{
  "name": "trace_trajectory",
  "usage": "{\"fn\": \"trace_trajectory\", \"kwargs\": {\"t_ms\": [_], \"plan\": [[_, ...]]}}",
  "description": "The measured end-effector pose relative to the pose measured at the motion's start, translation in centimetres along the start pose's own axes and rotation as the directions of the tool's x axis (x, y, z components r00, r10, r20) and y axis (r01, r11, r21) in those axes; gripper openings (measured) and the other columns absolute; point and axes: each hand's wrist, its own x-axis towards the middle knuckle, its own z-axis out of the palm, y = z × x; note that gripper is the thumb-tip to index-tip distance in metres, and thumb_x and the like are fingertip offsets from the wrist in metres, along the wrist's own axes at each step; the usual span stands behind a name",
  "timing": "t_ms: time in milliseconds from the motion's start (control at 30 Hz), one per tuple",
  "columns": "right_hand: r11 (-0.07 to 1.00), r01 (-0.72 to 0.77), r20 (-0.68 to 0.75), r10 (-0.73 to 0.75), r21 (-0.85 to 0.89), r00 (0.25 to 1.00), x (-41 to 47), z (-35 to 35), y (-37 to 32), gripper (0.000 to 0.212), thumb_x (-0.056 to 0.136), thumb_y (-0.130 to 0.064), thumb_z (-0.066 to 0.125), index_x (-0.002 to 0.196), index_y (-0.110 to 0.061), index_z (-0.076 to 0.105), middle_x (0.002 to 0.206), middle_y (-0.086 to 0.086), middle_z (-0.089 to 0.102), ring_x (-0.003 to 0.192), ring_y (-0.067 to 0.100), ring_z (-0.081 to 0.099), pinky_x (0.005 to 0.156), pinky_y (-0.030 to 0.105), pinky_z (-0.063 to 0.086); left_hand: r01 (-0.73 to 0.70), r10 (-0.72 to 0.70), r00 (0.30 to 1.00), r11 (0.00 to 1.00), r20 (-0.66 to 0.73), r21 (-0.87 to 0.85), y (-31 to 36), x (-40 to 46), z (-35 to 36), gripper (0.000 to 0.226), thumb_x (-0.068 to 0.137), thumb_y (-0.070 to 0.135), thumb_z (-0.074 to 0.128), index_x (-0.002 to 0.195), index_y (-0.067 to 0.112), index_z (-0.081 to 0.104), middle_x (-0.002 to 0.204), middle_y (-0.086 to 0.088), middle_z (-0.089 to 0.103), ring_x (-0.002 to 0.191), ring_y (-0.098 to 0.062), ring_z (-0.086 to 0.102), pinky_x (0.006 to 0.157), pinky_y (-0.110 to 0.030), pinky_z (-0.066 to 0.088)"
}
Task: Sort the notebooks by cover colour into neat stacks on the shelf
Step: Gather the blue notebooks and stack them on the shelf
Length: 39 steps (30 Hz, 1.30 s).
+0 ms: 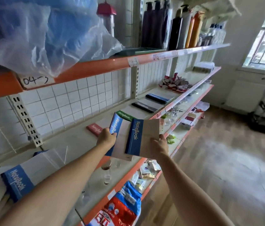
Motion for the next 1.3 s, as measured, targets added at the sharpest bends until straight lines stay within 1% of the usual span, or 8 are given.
{"fn": "trace_trajectory", "kwargs": {"t_ms": [67,300,467,700,800,933,1167,1300], "plan": [[1.0,0.017,0.016,-0.017,0.01,1.0,2.3,-1.6,-0.4,0.025,0.084,-0.006,0.053,0.105,-0.019,0.056,0.097,0.008,0.068,0.088,0.028,0.064,0.079,0.04,0.056,0.001,-0.001,1.0,1.0,-0.007,0.016,2.0,1.0,1.7,0.034,0.092,0.029,0.06,0.112,0.001,0.063,0.111,-0.021,0.067,0.098,-0.038,0.064,0.08,-0.039,0.054],[0.998,0.063,0.019,-0.062,-0.032,0.998,10.1,-6.8,-0.8,0.027,0.083,-0.011,0.054,0.108,-0.021,0.059,0.1,0.009,0.07,0.089,0.03,0.066,0.083,0.045,0.058,0.027,-0.027,1.0,0.999,-0.006,-0.024,8.6,2.8,8.1,0.034,0.094,0.028,0.056,0.115,0.002,0.062,0.112,-0.021,0.066,0.101,-0.038,0.062,0.075,-0.034,0.047],[0.997,0.043,0.009,-0.043,-0.061,0.999,14.7,-8.7,0.2,0.019,0.077,-0.016,0.054,0.094,-0.025,0.058,0.093,0.005,0.071,0.085,0.029,0.067,0.081,0.05,0.058,0.035,-0.035,0.999,0.999,-0.007,-0.003,11.3,3.8,11.4,0.033,0.095,0.027,0.055,0.116,0.004,0.063,0.115,-0.02,0.065,0.104,-0.038,0.061,0.083,-0.038,0.052],[0.998,0.03,0.002,-0.03,-0.048,1.0,19.9,-10.1,-0.5,0.027,0.085,-0.009,0.053,0.108,-0.019,0.06,0.099,0.006,0.069,0.087,0.027,0.065,0.081,0.039,0.056,0.024,-0.024,1.0,1.0,0.017,-0.003,14.4,8.5,15.6,0.029,0.095,0.025,0.054,0.112,0.002,0.062,0.11,-0.019,0.067,0.096,-0.036,0.063,0.076,-0.036,0.052],[0.998,0.018,-0.012,-0.019,-0.054,1.0,23.3,-10.5,-0.8,0.028,0.084,-0.01,0.053,0.11,-0.018,0.061,0.1,0.007,0.069,0.089,0.026,0.065,0.079,0.035,0.055,0.03,-0.03,0.999,1.0,0.03,0.005,16.5,11.2,18.2,0.033,0.096,0.027,0.054,0.115,0.001,0.062,0.114,-0.02,0.066,0.101,-0.037,0.063,0.078,-0.036,0.051],[0.995,0.02,-0.022,-0.022,-0.099,1.0,29.1,-10.9,-1.8,0.023,0.084,-0.014,0.053,0.105,-0.023,0.058,0.098,0.005,0.068,0.088,0.027,0.064,0.084,0.044,0.057,0.031,-0.031,0.999,0.999,0.033,-0.005,19.1,15.6,21.3,0.032,0.097,0.026,0.053,0.116,0.002,0.061,0.117,-0.02,0.064,0.103,-0.037,0.062,0.079,-0.037,0.05],[0.978,0.064,0.032,-0.058,-0.197,0.998,39.7,-9.3,-4.9,0.02,0.087,-0.009,0.053,0.104,-0.015,0.059,0.091,0.006,0.065,0.077,0.022,0.058,0.062,0.026,0.043,0.1,-0.1,0.995,0.995,0.02,-0.013,22.0,24.5,25.2,0.034,0.098,0.023,0.053,0.122,0.001,0.058,0.119,-0.02,0.064,0.105,-0.036,0.061,0.072,-0.033,0.045],[0.964,0.073,0.101,-0.049,-0.256,0.994,44.9,-7.8,-5.8,0.021,0.085,-0.011,0.056,0.102,-0.022,0.059,0.101,0.006,0.068,0.088,0.025,0.064,0.081,0.039,0.056,0.166,-0.167,0.986,0.986,0.031,0.026,22.9,29.2,26.6,0.034,0.098,0.024,0.051,0.125,0.002,0.054,0.119,-0.019,0.064,0.106,-0.035,0.063,0.083,-0.036,0.053]]}}
